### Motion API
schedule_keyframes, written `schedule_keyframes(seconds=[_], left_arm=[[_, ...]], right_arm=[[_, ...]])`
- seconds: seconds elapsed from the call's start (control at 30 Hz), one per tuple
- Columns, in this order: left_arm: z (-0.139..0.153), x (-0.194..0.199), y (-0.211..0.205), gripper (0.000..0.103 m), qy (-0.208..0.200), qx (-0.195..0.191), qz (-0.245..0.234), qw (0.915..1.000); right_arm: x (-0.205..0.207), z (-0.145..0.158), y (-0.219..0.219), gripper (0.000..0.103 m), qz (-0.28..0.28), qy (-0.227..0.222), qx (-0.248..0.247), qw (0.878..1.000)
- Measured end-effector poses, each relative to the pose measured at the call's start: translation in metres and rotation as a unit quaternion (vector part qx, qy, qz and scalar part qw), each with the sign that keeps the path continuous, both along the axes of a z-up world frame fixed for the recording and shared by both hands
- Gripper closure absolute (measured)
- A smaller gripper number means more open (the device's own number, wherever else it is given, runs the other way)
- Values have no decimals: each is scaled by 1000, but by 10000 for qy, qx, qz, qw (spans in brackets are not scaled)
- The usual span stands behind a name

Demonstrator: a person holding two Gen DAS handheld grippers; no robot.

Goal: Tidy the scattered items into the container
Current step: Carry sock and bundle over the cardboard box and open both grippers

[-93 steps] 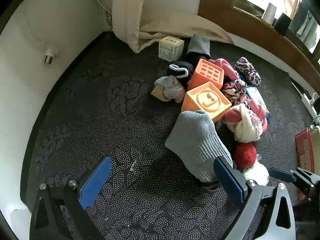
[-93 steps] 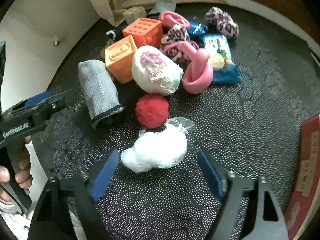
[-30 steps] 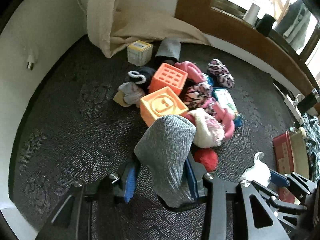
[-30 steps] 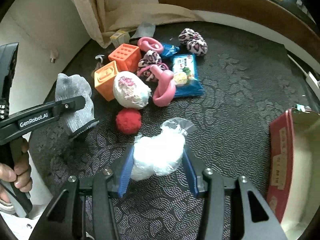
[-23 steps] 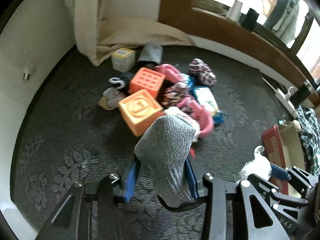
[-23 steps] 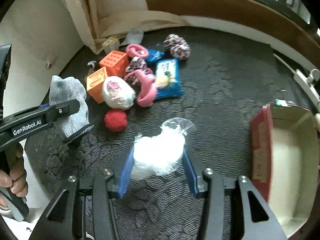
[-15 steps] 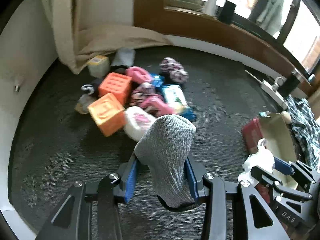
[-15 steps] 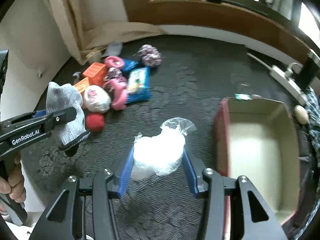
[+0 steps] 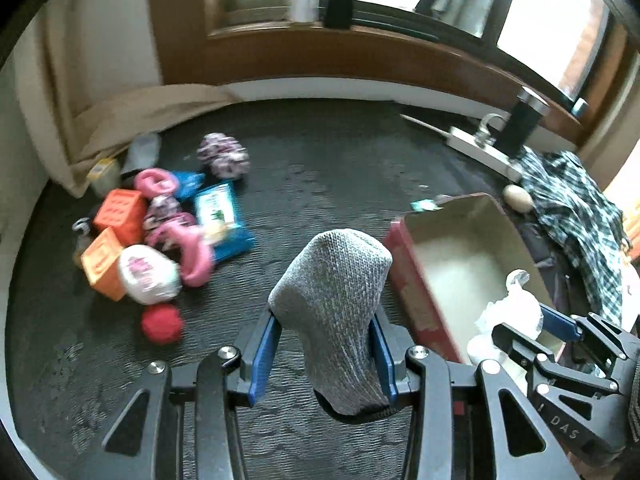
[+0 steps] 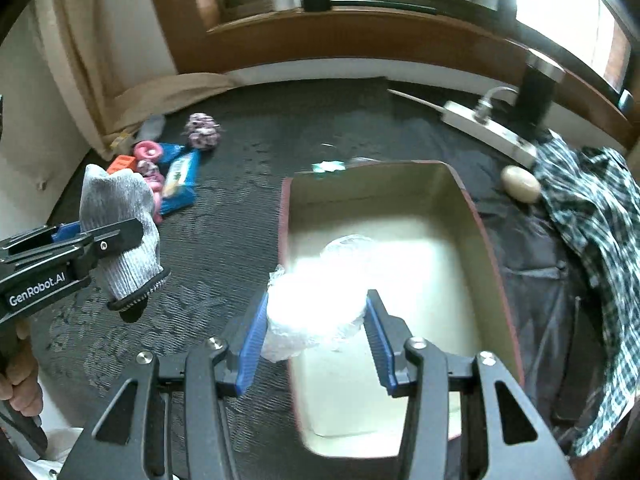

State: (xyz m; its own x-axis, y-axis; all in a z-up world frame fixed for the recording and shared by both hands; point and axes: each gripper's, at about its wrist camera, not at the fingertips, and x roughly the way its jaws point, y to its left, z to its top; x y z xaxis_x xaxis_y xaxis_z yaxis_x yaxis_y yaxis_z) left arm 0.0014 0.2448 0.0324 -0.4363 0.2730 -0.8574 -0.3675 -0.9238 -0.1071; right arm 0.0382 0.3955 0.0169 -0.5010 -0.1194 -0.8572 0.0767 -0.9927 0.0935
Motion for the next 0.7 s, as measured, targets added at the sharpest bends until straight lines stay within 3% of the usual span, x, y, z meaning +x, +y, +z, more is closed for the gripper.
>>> schedule_keyframes(seconds=[0.27,0.63,0.7], left_arm=[[1,9,62,59,-1,76,-485,9988],[-1,12,127,58,-85,145,-967,9952],[-3,12,132,44,-148,128,-981,9950]], right_arm=[[17,-4,45,52,-329,-50,167,9993],[31,-12,74,50,-432,-212,297,9984],[34,-13,78,47,-447,-242,311,9982]])
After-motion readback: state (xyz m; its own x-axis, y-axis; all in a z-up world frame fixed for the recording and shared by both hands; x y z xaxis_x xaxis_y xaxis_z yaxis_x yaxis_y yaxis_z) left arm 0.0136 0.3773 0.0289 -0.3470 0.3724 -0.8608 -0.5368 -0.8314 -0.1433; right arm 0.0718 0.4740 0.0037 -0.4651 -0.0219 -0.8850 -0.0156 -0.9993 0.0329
